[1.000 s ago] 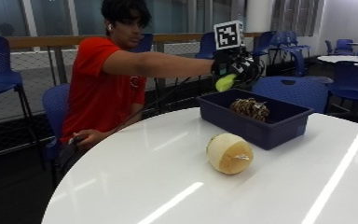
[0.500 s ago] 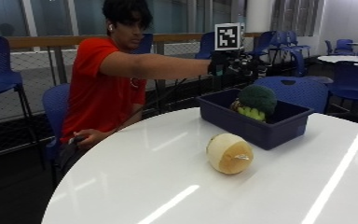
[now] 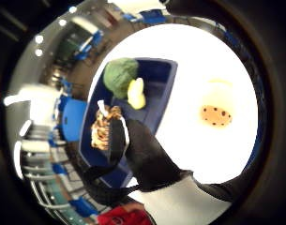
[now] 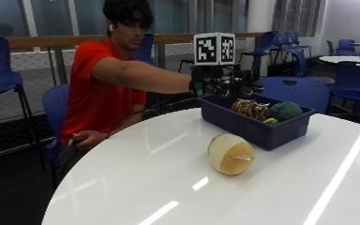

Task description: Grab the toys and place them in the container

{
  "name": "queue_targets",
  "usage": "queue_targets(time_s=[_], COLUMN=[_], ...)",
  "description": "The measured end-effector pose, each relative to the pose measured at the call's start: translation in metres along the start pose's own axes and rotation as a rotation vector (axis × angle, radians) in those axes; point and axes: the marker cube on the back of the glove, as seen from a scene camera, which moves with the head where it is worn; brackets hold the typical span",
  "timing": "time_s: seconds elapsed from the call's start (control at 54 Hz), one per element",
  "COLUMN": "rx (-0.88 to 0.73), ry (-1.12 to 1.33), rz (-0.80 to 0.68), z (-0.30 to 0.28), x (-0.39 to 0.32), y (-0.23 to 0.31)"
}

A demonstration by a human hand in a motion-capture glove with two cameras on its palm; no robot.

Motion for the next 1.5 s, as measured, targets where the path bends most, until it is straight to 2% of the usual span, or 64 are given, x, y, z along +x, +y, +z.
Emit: queue_targets(time_s=[0.315, 0.593, 0.815, 1.148, 1.278, 1.5], rx=[-0.106, -0.130, -0.375, -0.490, -0.462, -0.262], ry=[0.008, -0.062, -0.075, -0.027, -0.073, -0.151], rz=[0.138, 0.134, 0.171, 0.157, 0.157, 0.116], z=[0.060, 0.111, 0.149, 0.148, 0.149, 0.146], x=[0.047, 0.037, 0.040, 0.049, 0.051, 0.056], y=[-0.025, -0.041, -0.036, -0.031, -0.033, -0.024])
